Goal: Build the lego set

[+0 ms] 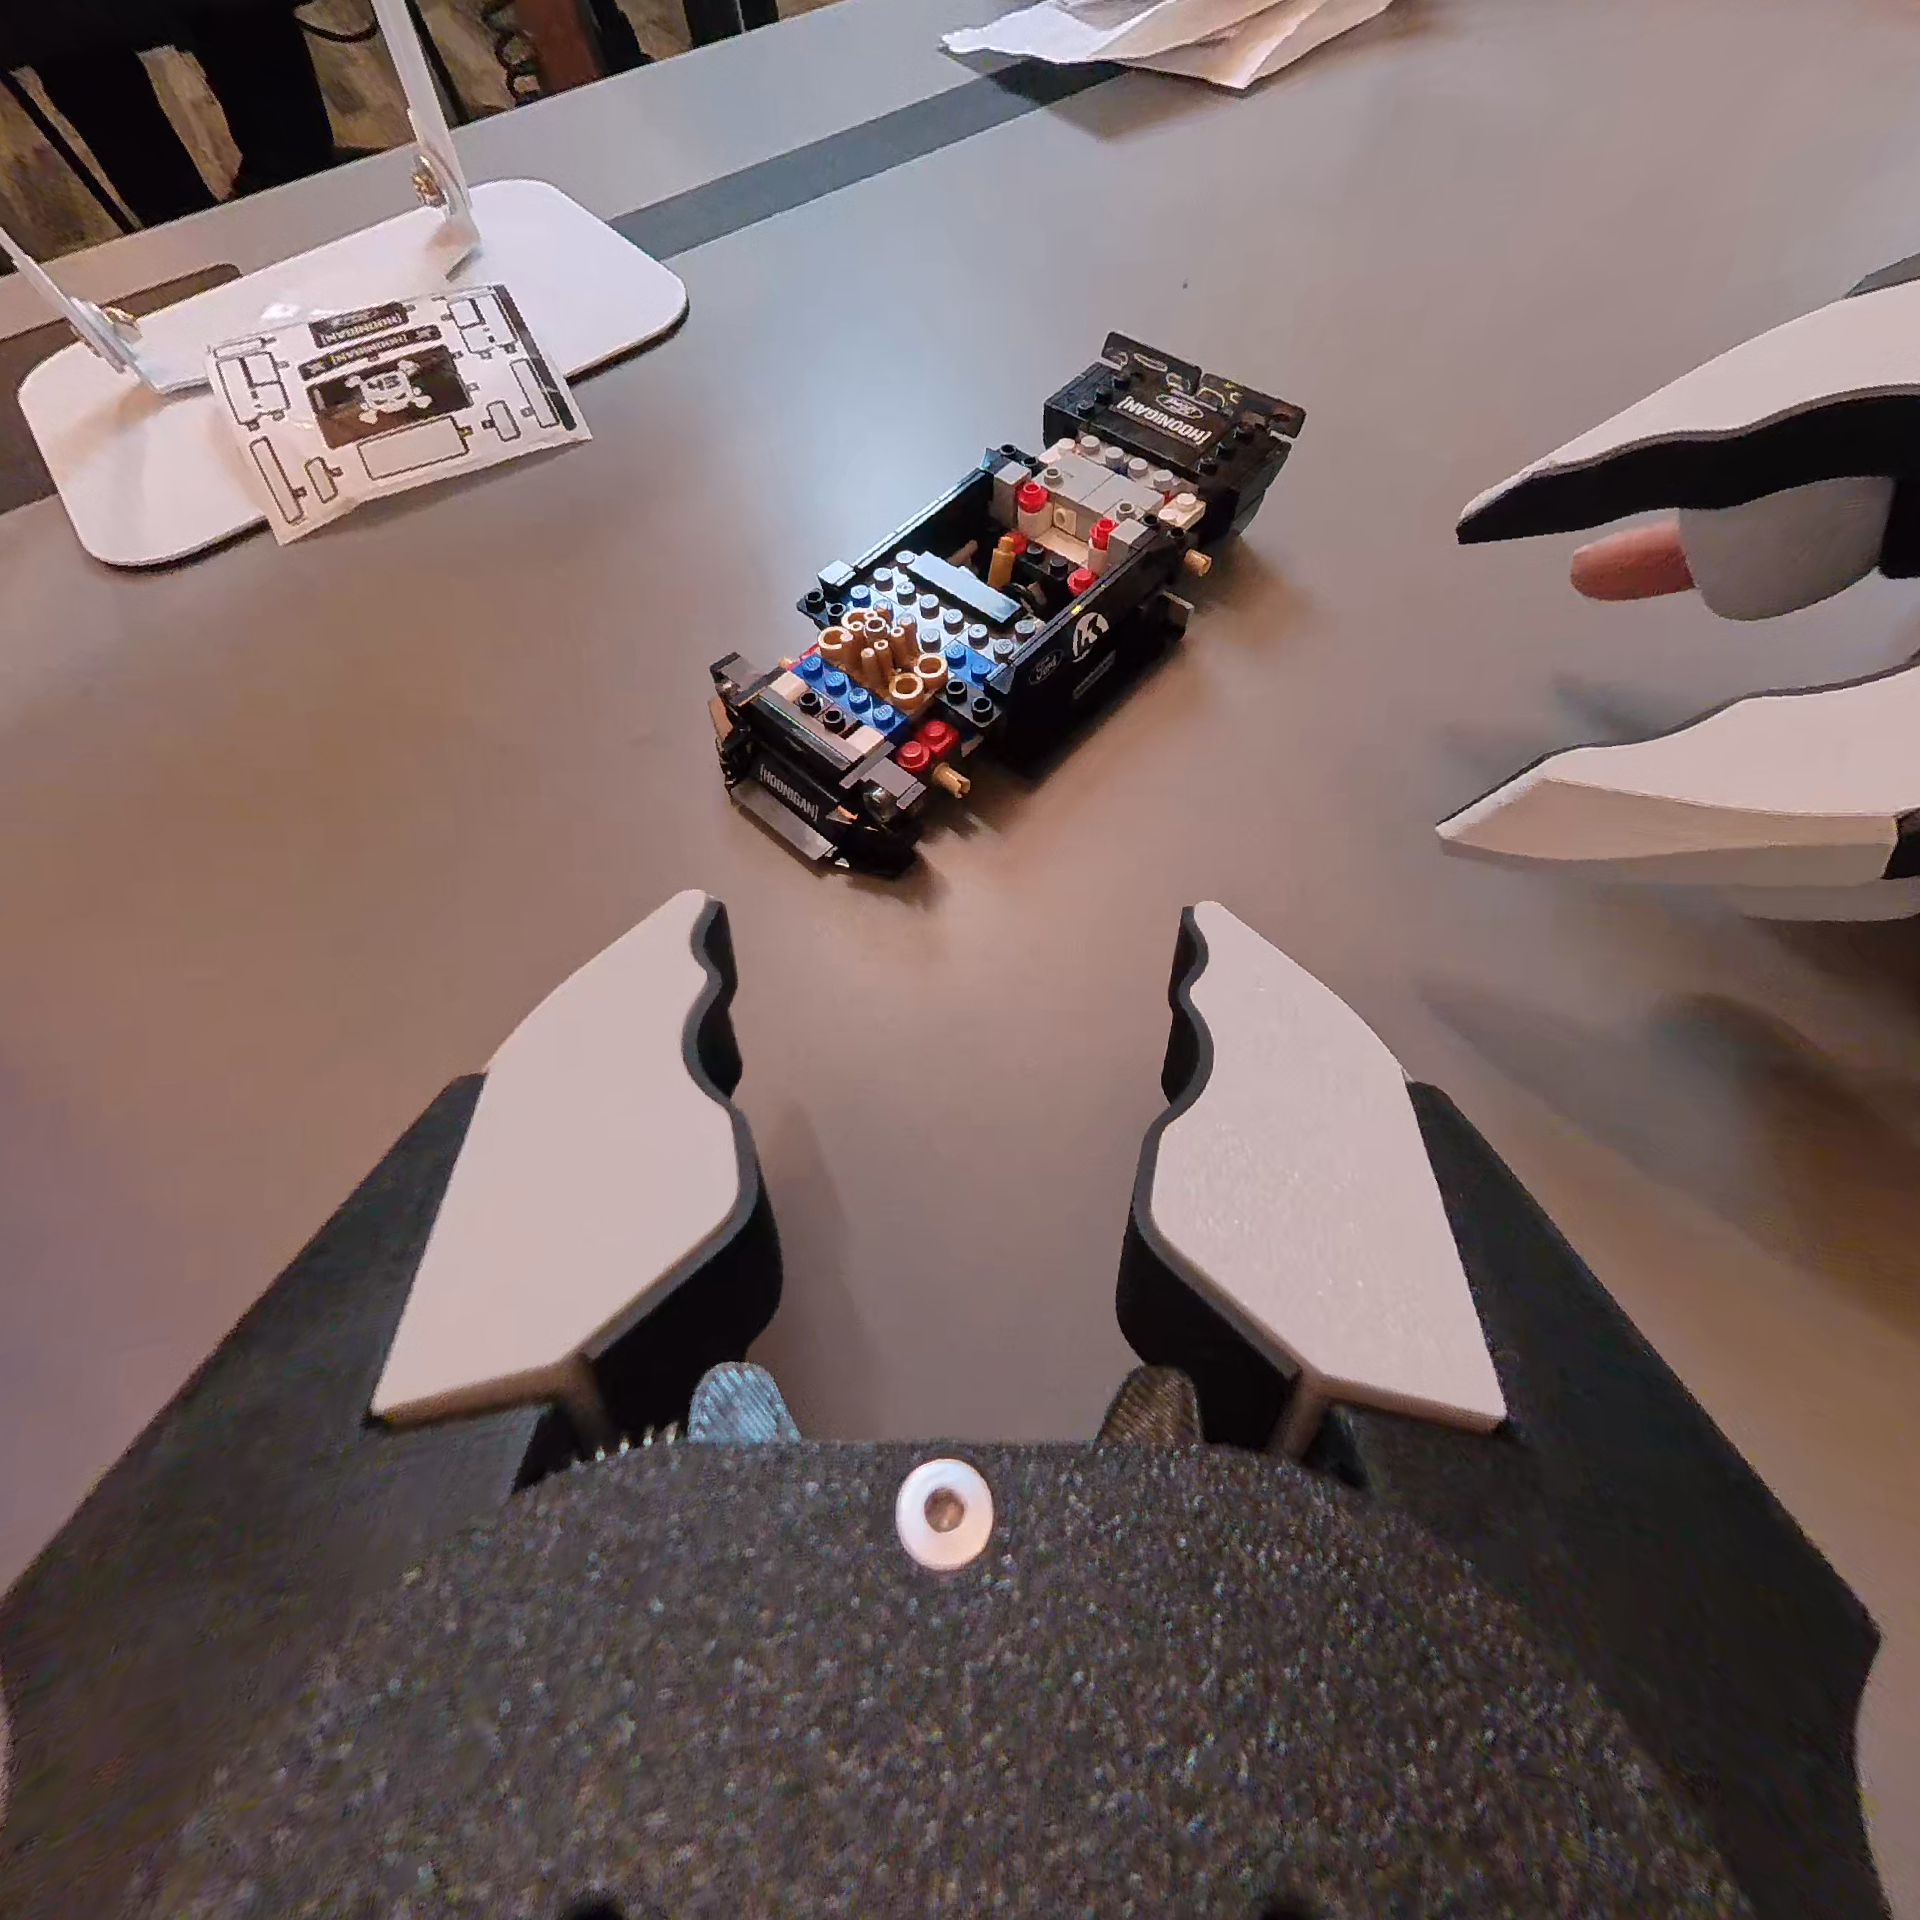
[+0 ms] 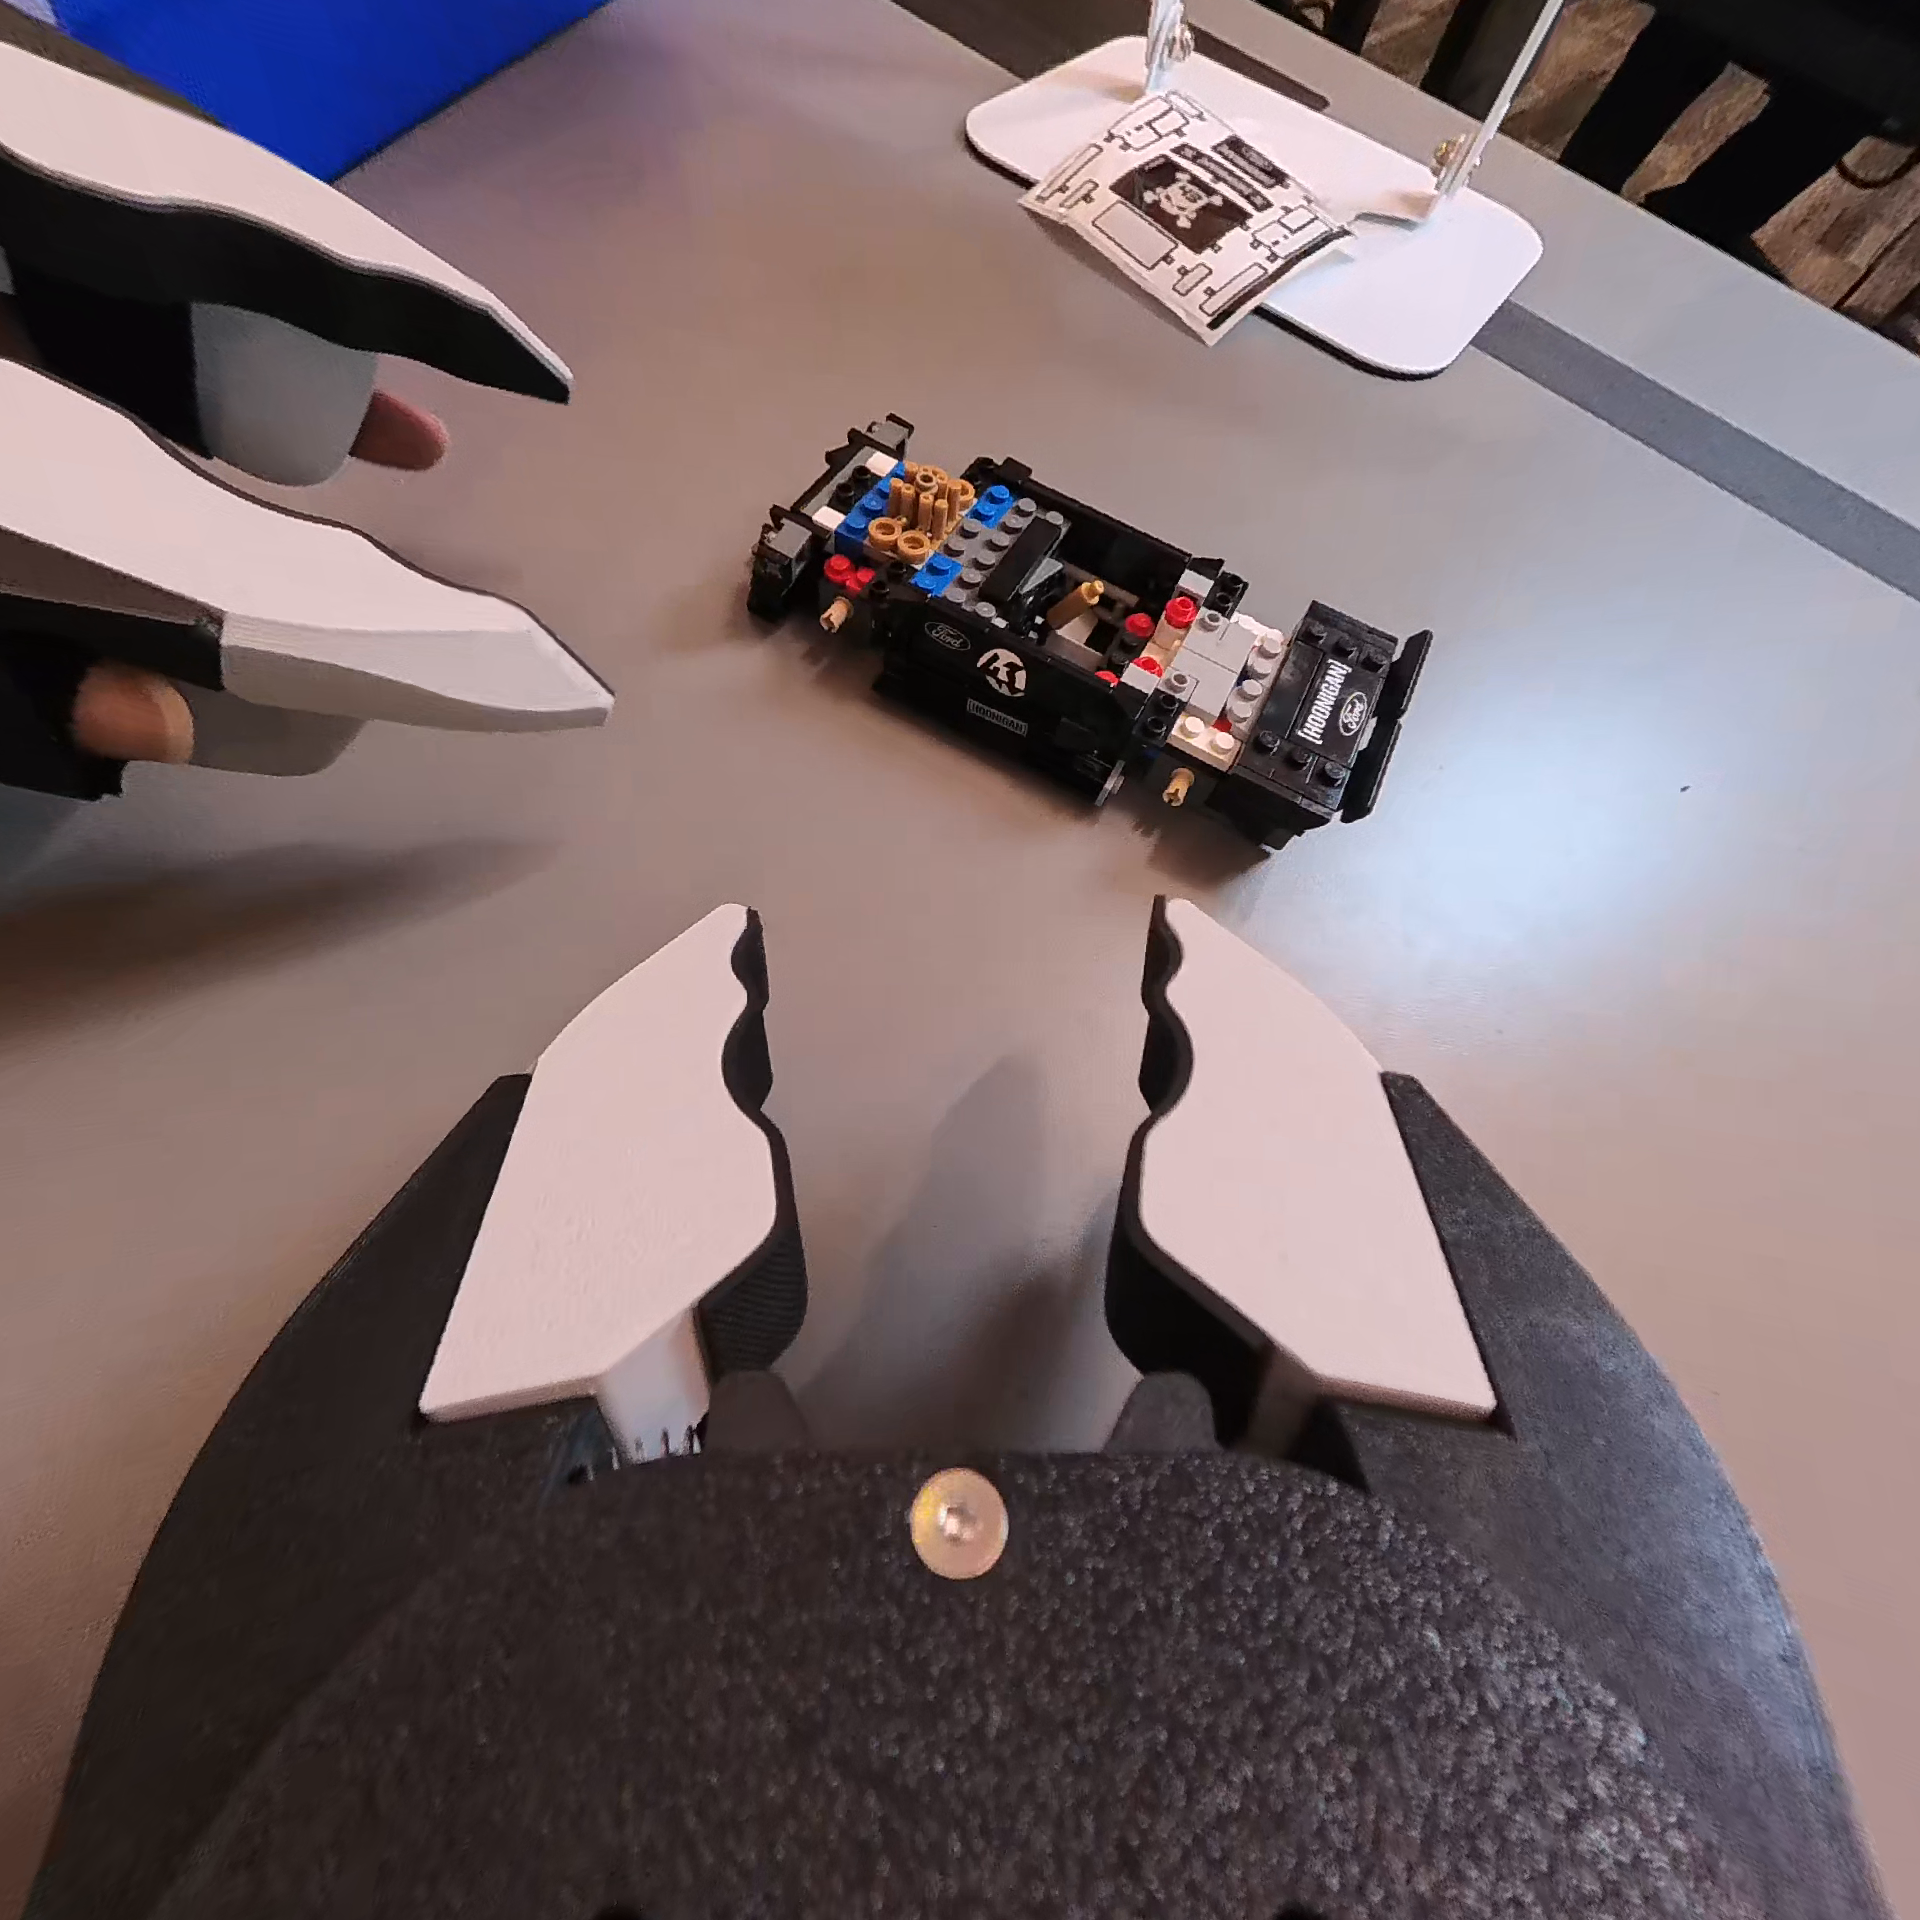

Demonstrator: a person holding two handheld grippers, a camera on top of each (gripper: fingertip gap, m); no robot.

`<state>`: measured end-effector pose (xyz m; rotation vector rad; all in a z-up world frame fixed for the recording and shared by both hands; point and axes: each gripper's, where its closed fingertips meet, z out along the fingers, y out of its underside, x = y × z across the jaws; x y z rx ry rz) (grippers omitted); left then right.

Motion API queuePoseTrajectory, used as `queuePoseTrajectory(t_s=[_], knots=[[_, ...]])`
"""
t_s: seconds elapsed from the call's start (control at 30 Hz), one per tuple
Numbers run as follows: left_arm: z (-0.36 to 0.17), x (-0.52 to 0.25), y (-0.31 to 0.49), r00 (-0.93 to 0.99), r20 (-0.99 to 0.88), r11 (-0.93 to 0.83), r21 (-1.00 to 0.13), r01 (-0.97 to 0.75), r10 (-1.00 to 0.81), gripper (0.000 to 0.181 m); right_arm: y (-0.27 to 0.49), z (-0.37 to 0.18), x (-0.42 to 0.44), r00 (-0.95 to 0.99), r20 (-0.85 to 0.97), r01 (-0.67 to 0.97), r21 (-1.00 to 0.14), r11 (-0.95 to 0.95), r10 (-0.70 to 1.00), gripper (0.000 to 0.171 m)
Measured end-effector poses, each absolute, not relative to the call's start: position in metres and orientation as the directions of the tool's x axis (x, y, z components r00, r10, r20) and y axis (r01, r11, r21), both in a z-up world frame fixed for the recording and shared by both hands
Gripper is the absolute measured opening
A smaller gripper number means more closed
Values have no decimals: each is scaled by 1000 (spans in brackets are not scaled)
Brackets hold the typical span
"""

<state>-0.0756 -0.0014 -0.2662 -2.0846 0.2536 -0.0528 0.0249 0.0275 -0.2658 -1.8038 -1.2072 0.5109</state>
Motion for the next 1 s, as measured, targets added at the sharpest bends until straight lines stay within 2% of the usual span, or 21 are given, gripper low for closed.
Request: queuePoseTrajectory(t_s=[0.17, 0.33, 0.5, 0.63, 0.83, 1.0], knots=[[-262, -78, -1, 981, -65, -464, -874, -144, -184, 79, 29, -262, 25, 454, 139, 512, -849, -130, 880, 76], [-258, -78, -2, 981, -35, -455, -883, -119, -190, 73, 30, -256, 25, 463, 138, 485, -866, -120, 876, 72], [-218, -84, -3, 976, -7, -355, -931, -86, -218, 75, 33, -237, 16, 451, 103, 419, -902, -108, 887, 71], [-181, -106, 9, 981, -35, -268, -960, -86, -191, 77, 46, -200, 3, 445, 155, 346, -938, -10, 882, 71], [-110, -128, 41, 985, -72, -108, -990, -90, -156, 73, 92, -107, -26, 480, 316, 270, -941, 205, 818, 74], [-67, -144, 86, 992, -25, -21, -999, -27, -122, 72, 141, -59, -63, 527, 284, 185, -958, 218, 801, 76]])
